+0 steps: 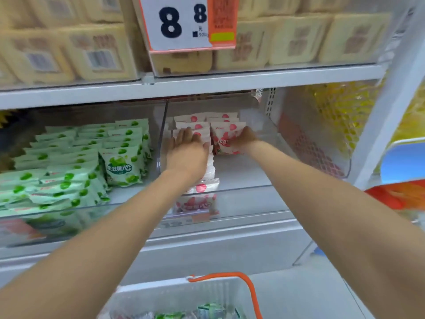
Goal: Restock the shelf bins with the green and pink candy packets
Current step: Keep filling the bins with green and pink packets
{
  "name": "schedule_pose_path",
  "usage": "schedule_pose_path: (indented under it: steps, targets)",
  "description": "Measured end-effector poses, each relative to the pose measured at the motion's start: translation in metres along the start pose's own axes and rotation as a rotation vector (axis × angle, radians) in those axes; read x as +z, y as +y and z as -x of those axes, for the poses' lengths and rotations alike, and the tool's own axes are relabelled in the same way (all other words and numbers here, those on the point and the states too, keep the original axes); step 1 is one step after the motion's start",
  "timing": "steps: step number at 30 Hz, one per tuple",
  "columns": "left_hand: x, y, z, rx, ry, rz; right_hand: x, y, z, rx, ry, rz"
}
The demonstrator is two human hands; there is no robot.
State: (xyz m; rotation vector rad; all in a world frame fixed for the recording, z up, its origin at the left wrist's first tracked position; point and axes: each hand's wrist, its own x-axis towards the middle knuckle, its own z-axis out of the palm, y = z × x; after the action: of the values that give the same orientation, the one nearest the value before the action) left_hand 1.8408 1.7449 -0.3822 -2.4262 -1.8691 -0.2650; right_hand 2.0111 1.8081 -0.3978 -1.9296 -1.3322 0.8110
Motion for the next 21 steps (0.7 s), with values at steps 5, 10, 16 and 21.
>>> schedule_pose_path:
  steps: [5, 10, 16, 21]
  targets:
    - [0.003, 0.001, 0.000, -0.016, 0.030, 0.016, 0.010, 0.008, -0.015, -0.045, -0.023, 0.131]
    - [0.001, 0.002, 0.001, -0.020, 0.014, 0.017, 0.015, 0.000, -0.017, -0.017, -0.024, 0.041]
    - [0.000, 0.003, 0.003, -0.018, 0.015, 0.005, 0.012, 0.006, -0.013, -0.020, 0.035, 0.056]
    - [-0.003, 0.004, 0.004, -0.022, 0.002, 0.027, 0.007, 0.006, -0.002, -0.014, 0.019, 0.124]
